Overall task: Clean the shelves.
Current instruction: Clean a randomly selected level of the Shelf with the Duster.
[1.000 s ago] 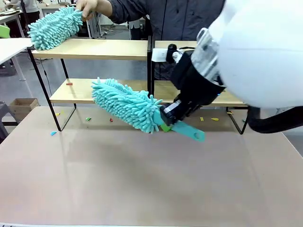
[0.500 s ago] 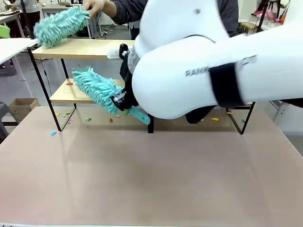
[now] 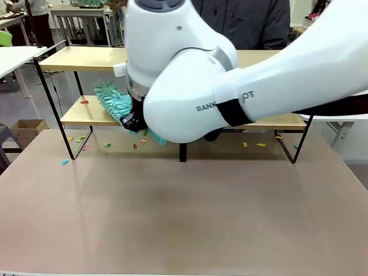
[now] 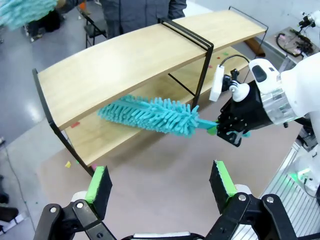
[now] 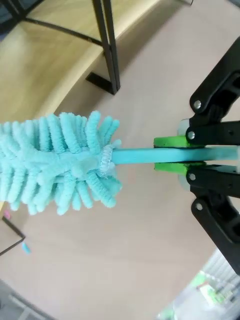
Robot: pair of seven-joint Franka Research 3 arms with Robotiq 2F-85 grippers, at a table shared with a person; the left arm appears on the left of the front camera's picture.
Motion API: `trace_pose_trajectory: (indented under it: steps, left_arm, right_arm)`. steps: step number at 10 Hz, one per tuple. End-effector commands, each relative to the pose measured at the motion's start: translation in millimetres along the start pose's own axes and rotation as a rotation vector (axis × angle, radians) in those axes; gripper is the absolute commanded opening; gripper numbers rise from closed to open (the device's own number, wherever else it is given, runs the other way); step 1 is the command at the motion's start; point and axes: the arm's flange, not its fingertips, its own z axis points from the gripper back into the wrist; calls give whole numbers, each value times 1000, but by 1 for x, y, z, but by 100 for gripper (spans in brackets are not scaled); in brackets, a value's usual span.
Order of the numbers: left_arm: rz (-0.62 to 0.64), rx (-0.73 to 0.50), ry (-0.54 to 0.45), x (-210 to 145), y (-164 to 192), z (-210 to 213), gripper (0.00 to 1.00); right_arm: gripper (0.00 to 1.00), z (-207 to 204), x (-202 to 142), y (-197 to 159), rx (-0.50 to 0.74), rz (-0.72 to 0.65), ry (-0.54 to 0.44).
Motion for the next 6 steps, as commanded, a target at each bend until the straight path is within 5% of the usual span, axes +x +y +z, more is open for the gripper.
trace_pose_trajectory:
  steps: [1,6]
  left_arm:
    - [0,3,7,0,-1,1,100]
    - [0,3,7,0,-1,1,100]
  right_arm:
    - [13,-14,35,27,-49,-25,-2]
    - [13,-32,65,62,-135,-21,-22]
